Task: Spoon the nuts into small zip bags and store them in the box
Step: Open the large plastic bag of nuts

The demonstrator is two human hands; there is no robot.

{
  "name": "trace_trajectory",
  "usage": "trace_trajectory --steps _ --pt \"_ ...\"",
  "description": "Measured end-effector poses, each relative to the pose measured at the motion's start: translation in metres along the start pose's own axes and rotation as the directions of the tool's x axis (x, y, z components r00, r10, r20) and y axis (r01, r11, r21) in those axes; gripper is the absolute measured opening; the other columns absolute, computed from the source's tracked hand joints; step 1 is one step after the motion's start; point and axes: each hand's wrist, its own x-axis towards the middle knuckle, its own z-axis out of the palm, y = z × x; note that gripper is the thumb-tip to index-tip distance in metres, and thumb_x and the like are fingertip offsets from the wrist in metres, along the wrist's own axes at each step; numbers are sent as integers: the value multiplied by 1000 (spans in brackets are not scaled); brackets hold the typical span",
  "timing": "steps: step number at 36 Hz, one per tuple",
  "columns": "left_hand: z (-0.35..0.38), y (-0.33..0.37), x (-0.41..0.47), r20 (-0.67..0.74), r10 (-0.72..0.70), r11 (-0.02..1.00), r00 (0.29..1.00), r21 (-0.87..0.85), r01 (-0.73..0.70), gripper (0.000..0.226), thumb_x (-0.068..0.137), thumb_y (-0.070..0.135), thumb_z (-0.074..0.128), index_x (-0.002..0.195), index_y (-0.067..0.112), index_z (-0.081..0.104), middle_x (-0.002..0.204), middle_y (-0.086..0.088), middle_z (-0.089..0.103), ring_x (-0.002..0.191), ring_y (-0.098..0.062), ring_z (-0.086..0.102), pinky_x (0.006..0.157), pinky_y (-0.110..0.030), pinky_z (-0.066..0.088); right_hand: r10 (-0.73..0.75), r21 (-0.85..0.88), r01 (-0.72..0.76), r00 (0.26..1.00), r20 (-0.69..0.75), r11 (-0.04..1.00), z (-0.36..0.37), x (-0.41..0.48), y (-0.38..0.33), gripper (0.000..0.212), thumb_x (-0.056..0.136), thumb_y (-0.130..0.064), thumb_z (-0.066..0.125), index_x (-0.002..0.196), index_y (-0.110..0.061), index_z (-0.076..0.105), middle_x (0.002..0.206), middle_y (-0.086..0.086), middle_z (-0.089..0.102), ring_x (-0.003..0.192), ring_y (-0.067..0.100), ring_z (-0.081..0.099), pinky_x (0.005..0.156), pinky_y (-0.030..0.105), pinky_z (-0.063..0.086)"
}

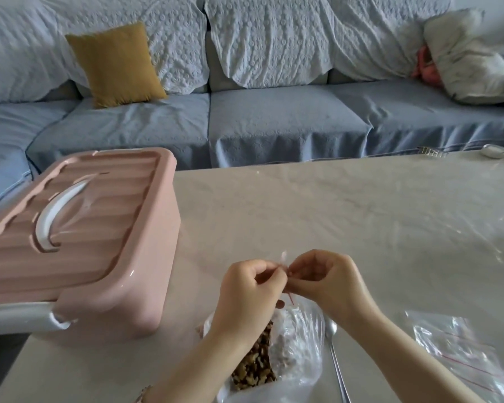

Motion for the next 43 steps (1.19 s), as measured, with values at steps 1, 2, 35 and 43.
trace_trajectory --steps 1,2,35,43 --pt "0 1 -2 22 6 1000 1000 -5 -6 20 87 9 59 75 16 73 70 0 72 63 -15 68 52 -20 52 -6 6 6 1000 13 1000 -1 -2 -1 20 60 -13 84 66 -10 66 66 7 72 66 23 70 64 27 55" --pt "-1 2 -3 43 13 1000 999 -5 -13 20 88 9 59 76 14 74 72 -1 72 63 -15 68 52 -20 52 -8 11 7 1000 23 1000 -3 -4 -1 19 59 -12 84 64 -11 66 66 7 72 67 24 70 64 26 55" --pt "1 29 -57 78 166 818 983 546 -182 24 79 25 54 61 10 55 56 -4 57 59 -23 53 56 -29 42 21 -21 -22 998 -53 1000 -29 -56 -11 24 71 4 68 59 -16 60 54 0 58 50 10 53 57 25 48" --pt "-24 14 -61 85 395 617 915 713 -333 19 80 45 54 92 30 56 83 18 51 89 -8 53 70 -20 36 -254 -402 192 961 -107 895 0 -63 -13 31 68 0 62 55 -26 49 52 -9 50 52 1 46 50 13 37"
